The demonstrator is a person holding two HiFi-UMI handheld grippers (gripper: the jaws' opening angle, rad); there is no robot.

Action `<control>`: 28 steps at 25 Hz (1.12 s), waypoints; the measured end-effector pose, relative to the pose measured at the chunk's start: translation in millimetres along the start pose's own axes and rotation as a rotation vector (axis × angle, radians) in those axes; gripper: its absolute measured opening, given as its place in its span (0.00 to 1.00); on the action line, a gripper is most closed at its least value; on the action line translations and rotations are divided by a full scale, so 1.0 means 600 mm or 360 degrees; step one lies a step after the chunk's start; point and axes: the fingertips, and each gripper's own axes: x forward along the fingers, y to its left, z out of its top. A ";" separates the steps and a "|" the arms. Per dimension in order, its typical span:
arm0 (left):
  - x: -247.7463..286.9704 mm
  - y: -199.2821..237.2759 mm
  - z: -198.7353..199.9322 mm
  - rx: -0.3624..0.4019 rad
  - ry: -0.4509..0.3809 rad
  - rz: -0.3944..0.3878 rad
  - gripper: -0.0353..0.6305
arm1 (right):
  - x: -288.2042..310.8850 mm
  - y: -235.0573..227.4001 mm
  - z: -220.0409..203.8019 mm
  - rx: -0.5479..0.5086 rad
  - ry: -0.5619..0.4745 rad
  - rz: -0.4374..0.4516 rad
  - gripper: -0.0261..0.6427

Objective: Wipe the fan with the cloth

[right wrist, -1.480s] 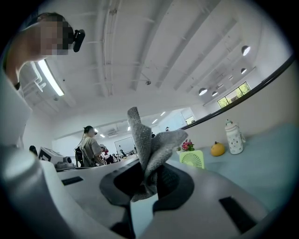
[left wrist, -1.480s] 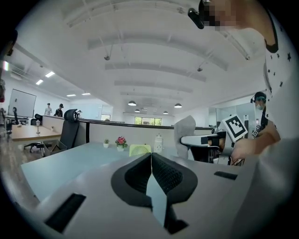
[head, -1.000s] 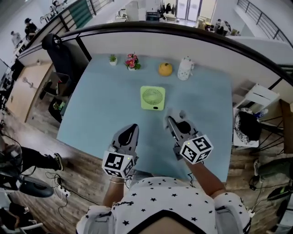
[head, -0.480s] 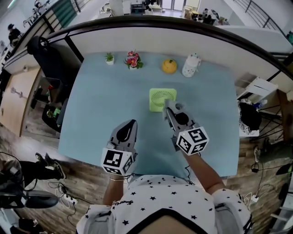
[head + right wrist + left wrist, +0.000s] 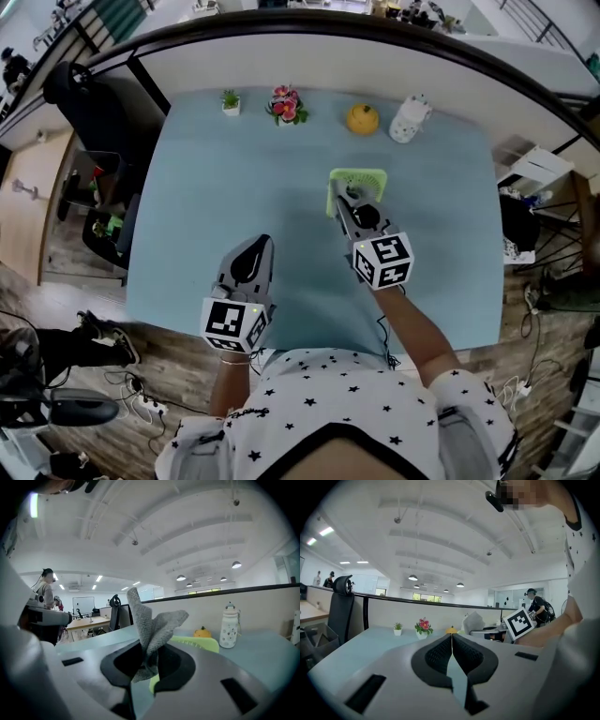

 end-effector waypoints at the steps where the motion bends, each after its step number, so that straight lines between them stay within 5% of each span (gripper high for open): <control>1: -0.001 0.006 -0.001 -0.0004 0.0003 -0.0001 0.10 | 0.009 0.002 -0.002 -0.0022 0.0017 -0.0010 0.11; 13: -0.014 0.055 -0.015 -0.0098 -0.0003 0.0024 0.10 | 0.054 -0.014 -0.040 -0.0162 0.0194 -0.0139 0.11; 28: -0.002 0.074 -0.026 -0.0124 0.0018 0.0026 0.10 | 0.018 -0.109 -0.029 -0.0022 0.0146 -0.0366 0.11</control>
